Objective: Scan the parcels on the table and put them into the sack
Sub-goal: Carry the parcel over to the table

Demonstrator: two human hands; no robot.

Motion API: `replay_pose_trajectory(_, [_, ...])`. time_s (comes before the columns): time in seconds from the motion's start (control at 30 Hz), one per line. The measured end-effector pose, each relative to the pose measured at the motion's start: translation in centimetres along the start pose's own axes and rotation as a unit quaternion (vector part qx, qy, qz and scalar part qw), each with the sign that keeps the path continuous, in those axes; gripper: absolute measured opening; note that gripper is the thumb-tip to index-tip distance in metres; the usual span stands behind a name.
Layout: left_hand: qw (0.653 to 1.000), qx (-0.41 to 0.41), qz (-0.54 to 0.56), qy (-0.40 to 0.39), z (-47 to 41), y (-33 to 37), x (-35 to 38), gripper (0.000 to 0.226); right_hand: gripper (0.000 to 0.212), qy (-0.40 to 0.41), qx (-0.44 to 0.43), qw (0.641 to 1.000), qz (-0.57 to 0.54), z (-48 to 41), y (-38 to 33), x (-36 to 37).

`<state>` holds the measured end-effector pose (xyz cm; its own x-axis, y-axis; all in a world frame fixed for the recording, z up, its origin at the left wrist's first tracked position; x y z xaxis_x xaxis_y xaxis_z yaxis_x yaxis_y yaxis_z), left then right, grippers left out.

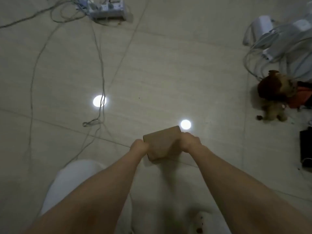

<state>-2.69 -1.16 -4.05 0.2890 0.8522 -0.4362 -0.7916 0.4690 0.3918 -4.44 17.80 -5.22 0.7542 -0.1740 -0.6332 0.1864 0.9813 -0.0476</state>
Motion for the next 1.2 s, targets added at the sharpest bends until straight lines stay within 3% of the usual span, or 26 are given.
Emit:
replay_pose_trajectory(0.17, [0.983,-0.069,0.172,-0.017,-3.9,-2.3,4.2,0.04,0.056,-0.04,0.019,0.992,-0.119,-4.1,0.9,4.3])
replay_pose_trajectory(0.27, [0.973,-0.062,0.223,-0.006,-4.3,-2.4,4.9,0.032,0.042,-0.004,0.002,0.986,-0.164,-3.8,0.9,4.3])
replay_pose_trajectory(0.37, [0.971,-0.051,0.234,0.024,-3.1,-0.5,3.5,0.027,0.03,0.054,0.044,0.972,-0.223,-2.5,1.6,2.8])
replay_pose_trajectory(0.7, [0.971,0.06,0.225,0.052,5.5,15.4,-5.8,0.033,0.01,0.203,0.099,0.915,-0.335,5.0,3.3,-14.9])
replay_pose_trajectory(1.03, [0.964,0.087,0.247,0.053,20.2,24.8,-13.9,0.036,0.024,0.213,0.063,0.869,-0.443,19.1,4.6,-28.0])
replay_pose_trajectory(1.2, [0.956,0.105,0.265,0.066,30.5,30.0,-17.7,0.039,0.018,0.222,0.019,0.85,-0.477,28.5,5.9,-36.2])
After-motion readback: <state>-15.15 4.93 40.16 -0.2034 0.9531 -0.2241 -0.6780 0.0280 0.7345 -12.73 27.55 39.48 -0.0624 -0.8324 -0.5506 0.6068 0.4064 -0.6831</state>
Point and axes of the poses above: each hand's wrist, its own z-axis away from the middle knuckle, its own x-axis out of the palm, y = z × x, the point moved 5 cm from there along -z, towards the middle knuckle, and after that the axes turned 8 degrees about z, right-handed, at the moved point
